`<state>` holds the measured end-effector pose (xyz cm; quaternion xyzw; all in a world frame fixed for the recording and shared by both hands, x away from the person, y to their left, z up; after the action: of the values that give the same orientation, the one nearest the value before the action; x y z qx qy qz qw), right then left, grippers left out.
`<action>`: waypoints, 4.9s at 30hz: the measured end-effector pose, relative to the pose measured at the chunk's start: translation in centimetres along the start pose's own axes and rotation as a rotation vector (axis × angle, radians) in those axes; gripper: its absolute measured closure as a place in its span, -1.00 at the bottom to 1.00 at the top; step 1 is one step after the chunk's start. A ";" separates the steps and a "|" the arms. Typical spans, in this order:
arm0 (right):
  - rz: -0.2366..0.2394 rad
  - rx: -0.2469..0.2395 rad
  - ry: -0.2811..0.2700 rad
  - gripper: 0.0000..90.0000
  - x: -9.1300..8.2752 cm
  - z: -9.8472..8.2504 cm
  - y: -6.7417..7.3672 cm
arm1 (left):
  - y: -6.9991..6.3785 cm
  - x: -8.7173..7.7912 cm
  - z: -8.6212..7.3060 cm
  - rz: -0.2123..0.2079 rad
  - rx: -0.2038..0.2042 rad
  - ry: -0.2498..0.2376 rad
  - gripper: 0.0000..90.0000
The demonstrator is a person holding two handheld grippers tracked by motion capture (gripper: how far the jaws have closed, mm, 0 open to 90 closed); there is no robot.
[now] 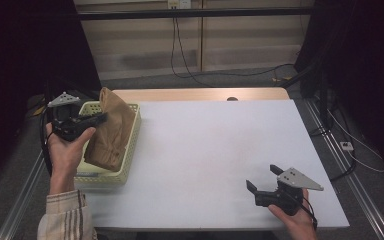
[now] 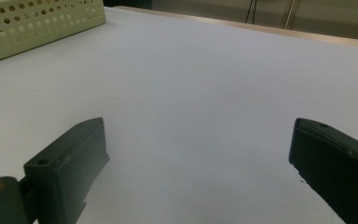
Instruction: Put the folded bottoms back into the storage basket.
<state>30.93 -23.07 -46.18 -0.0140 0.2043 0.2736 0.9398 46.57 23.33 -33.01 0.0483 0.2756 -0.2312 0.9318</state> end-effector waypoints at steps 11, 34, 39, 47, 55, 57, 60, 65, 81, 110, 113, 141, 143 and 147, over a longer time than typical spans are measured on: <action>0.002 -0.001 0.000 -0.91 0.0 0.0 0.0 | 0.1 1.4 -0.6 0.008 -0.003 0.032 0.92; 0.005 -0.001 -0.001 -0.91 0.1 0.0 0.1 | 1.3 3.5 -1.6 0.012 -0.026 0.037 0.92; 0.006 -0.001 -0.001 -0.91 0.1 0.0 0.1 | 1.7 4.2 -2.2 0.015 -0.038 0.057 0.92; 0.004 0.001 0.000 -0.92 0.1 0.0 0.1 | 2.5 4.6 -2.7 0.006 -0.065 0.054 0.92; 0.005 0.000 0.000 -0.92 0.1 0.0 0.1 | 3.1 4.7 -3.0 0.029 -0.066 0.054 0.92; 0.007 0.000 0.000 -0.92 0.1 0.0 0.1 | 3.3 4.8 -3.1 0.032 -0.074 0.055 0.92; 0.006 -0.003 0.002 -0.92 0.1 -0.1 0.1 | 3.5 4.9 -3.2 0.037 -0.077 0.053 0.92; 0.007 0.001 0.003 -0.92 0.1 -0.1 0.1 | 3.9 4.8 -3.4 0.040 -0.086 0.052 0.92; 0.008 0.000 0.002 -0.92 0.1 -0.1 0.1 | 5.2 5.0 -4.2 0.054 -0.117 0.065 0.91; 0.009 0.002 0.003 -0.92 0.1 -0.1 0.1 | 6.9 5.2 -5.5 0.120 -0.105 0.135 0.91; 0.007 -0.002 0.002 -0.92 0.0 -0.1 0.1 | 7.1 5.4 -5.7 0.136 -0.094 0.154 0.91; 0.007 0.000 0.002 -0.92 0.1 -0.1 0.1 | 8.5 6.7 -7.7 0.241 -0.088 0.253 0.88; 0.008 0.000 0.003 -0.92 0.1 -0.1 0.1 | 8.6 6.9 -7.9 0.252 -0.084 0.260 0.88; 0.008 0.001 0.003 -0.92 0.1 -0.1 0.1 | 8.7 7.0 -8.1 0.267 -0.081 0.276 0.88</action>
<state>30.89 -22.92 -46.27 -0.0131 0.2058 0.2772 0.9384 51.81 30.02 -43.91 0.0782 0.4009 -0.0852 0.9088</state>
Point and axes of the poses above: each handheld gripper's, and its own axes: x roughly forward along the jaws, z roughly out of its top, y roughly to its left, the point moved 7 cm from there along x, roughly forward along the jaws, and after that the axes turned 6 degrees about z, right-handed, at the moved point
